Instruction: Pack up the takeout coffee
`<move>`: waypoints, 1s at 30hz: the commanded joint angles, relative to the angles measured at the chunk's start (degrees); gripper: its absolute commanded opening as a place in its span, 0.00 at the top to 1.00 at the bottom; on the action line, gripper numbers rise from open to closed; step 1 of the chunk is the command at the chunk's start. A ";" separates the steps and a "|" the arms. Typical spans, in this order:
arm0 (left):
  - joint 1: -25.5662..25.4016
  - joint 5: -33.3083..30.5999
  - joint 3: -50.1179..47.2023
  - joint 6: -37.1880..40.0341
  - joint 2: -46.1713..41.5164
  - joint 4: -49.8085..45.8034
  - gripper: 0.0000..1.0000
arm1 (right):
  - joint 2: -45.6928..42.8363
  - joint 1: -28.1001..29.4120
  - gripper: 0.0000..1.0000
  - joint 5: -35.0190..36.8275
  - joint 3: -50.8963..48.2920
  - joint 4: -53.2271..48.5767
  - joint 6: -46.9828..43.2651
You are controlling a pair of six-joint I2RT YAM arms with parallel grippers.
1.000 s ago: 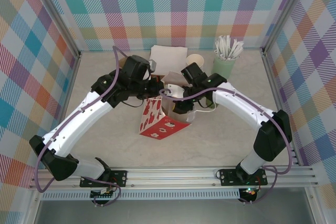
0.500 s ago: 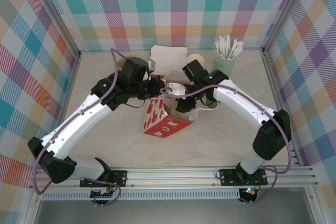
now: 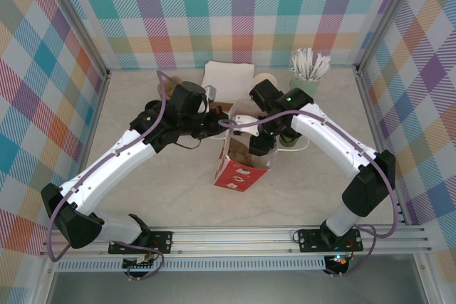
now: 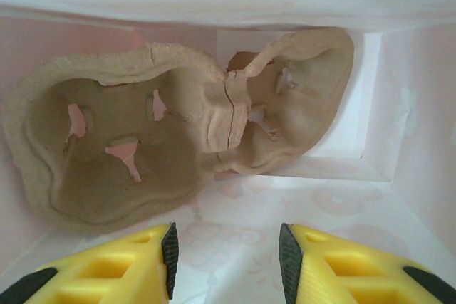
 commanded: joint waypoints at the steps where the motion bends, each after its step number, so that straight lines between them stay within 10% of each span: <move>1: -0.90 -1.92 -0.56 1.25 -0.63 -1.90 1.00 | 3.34 0.69 0.56 0.32 3.22 -1.83 1.18; 30: -0.70 -13.03 -4.17 3.06 -5.91 -10.34 1.00 | 16.04 3.60 0.46 7.18 10.91 -6.01 -1.66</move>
